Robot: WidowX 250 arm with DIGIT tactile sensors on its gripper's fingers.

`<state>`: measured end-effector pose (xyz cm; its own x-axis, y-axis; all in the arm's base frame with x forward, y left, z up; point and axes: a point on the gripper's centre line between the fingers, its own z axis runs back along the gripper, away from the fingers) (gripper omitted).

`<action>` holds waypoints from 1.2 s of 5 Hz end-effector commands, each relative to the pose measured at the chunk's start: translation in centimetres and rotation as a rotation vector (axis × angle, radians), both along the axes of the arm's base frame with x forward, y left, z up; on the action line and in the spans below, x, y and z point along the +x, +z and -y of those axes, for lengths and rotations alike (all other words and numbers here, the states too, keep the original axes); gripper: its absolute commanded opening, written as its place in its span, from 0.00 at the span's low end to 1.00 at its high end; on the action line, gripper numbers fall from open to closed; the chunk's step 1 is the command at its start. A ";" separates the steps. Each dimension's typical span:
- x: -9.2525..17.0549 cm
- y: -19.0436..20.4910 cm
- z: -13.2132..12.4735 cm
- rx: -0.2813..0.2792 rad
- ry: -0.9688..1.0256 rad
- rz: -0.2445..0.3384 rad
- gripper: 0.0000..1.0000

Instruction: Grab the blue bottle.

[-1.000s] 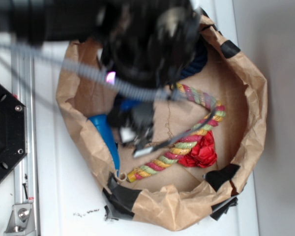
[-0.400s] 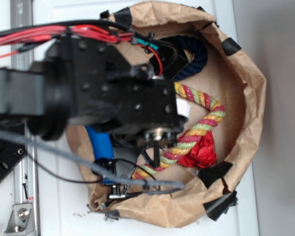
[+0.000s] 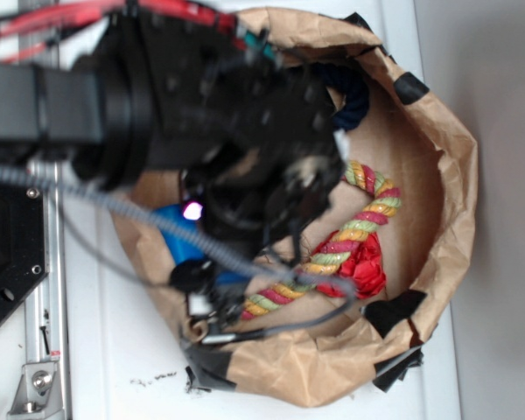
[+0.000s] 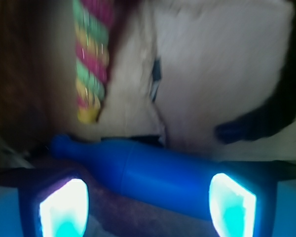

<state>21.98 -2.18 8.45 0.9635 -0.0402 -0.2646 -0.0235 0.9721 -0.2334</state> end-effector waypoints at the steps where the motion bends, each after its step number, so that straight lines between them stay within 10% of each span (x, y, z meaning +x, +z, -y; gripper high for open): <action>1: 0.5 -2.5 -1.7 0.041 0.019 -0.023 1.00; 3: -3.4 -3.1 1.7 -0.047 -0.192 -0.057 1.00; 4: -4.3 -4.0 2.8 0.025 -0.290 -0.033 1.00; 6: -5.5 -4.2 4.0 -0.024 -0.415 -0.015 1.00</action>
<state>18.76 -5.54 4.48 0.9036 -0.3462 -0.2524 0.2878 0.9268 -0.2412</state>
